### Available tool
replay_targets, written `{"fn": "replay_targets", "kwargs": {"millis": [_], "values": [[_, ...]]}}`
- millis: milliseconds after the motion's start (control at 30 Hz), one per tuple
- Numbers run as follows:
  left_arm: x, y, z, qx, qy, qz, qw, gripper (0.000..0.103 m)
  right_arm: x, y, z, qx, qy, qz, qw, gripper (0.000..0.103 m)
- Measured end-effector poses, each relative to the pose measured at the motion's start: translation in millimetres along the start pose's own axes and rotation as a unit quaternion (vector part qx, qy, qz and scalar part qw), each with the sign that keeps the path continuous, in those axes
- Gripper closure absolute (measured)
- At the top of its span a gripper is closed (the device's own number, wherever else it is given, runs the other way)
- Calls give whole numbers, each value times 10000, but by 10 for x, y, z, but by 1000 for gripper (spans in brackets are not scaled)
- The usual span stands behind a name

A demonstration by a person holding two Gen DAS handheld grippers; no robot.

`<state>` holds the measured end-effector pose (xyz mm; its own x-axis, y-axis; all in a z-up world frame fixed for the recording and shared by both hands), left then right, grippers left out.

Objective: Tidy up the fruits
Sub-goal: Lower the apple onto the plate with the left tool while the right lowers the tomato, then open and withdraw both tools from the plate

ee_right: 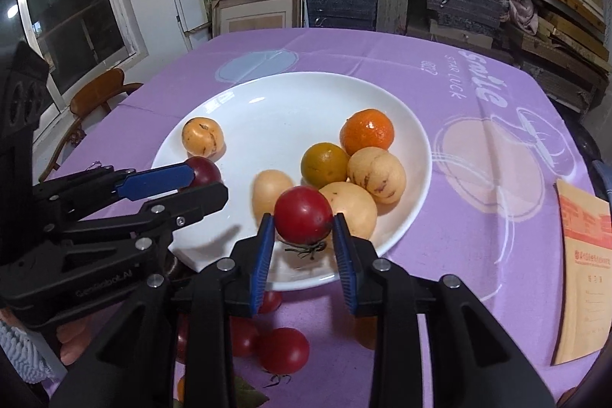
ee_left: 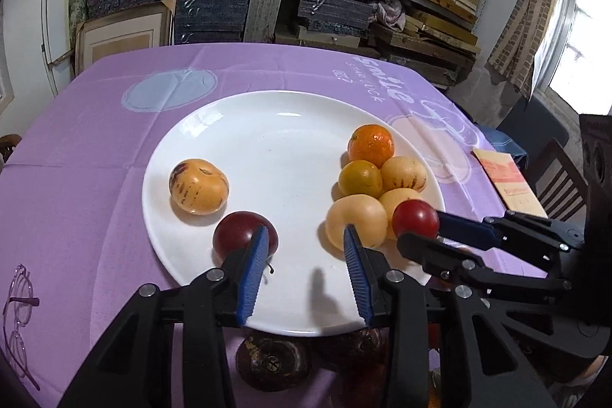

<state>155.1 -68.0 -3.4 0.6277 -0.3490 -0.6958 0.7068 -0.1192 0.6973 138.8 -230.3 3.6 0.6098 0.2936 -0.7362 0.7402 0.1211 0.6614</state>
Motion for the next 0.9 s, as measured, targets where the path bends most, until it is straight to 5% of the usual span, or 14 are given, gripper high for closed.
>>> {"fn": "replay_targets", "kwargs": {"millis": [33, 67, 100, 600, 700, 900], "values": [[-16, 8, -26, -36, 27, 4, 10000, 63, -9, 1, -5, -8, 14, 60, 10000, 60], [-44, 8, -45, -71, 16, 7, 10000, 63, -28, -3, -9, -14, -22, 166, 9999, 41], [-80, 16, -66, -116, -16, 50, 9999, 63, -50, -3, -12, -34, -100, 271, 9996, 37], [-714, -183, -261, -128, 500, 529, 9973, 59, -692, -105, 202, 317, -235, 987, 9943, 37], [-789, -358, -283, -108, 686, 641, 9955, 37, -897, -262, 267, 465, -331, 1193, 9912, 32], [-718, -549, -249, -6, 753, 587, 9954, 25, -1133, -782, 419, 898, -628, 1582, 9813, 16]]}}
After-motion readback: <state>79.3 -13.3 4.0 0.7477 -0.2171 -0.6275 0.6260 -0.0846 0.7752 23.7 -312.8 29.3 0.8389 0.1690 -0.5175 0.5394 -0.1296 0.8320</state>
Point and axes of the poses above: each gripper's, at about its wrist camera, not at the fingertips, and x roughly the way its jaws point, z to its right, y to its top, the point moved 1 cm from there along x, roughly the way its jaws point, and after that the axes turned 1 degree about x, right-handed, at the moved point
